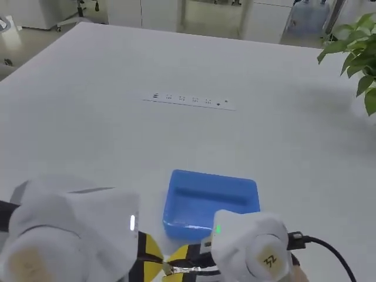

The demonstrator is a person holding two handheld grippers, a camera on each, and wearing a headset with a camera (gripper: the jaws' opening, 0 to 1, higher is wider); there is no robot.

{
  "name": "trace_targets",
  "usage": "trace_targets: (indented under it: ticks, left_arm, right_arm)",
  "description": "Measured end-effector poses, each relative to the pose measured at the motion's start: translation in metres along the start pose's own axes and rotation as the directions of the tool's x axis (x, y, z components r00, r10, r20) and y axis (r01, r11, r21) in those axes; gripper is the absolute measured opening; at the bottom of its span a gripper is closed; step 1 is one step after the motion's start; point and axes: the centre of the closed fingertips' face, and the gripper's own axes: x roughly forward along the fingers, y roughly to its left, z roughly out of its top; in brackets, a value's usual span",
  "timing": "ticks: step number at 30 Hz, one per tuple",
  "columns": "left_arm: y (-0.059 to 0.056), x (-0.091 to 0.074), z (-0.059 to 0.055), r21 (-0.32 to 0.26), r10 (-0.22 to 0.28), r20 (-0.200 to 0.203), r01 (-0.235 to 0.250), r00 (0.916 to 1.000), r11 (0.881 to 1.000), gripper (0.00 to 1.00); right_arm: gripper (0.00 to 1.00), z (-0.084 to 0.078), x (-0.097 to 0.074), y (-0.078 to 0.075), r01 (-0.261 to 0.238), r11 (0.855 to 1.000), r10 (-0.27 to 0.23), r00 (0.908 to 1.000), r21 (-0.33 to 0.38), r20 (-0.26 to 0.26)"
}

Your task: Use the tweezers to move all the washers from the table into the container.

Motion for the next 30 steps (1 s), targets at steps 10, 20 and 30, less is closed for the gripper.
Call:
trace_targets:
  ticks: [10,20,30]
  left_arm:
    - [0.011,0.002,0.002,-0.012,-0.008,0.015,0.008,0.9999,1.0,0.0]
    - [0.015,0.008,0.006,0.025,-0.031,0.0,0.031,0.9995,0.999,0.0]
    - [0.018,0.008,0.006,0.01,-0.062,-0.008,0.063,0.998,0.998,0.0]
  right_arm:
    - [0.07,0.001,-0.001,-0.005,0.02,0.998,-0.021,0.9996,0.058,0.018]
    - [0.07,-0.003,-0.004,-0.008,0.037,0.994,-0.041,0.9984,0.099,0.039]
    - [0.11,0.019,-0.012,-0.01,0.014,0.987,-0.035,0.9913,0.163,0.127]
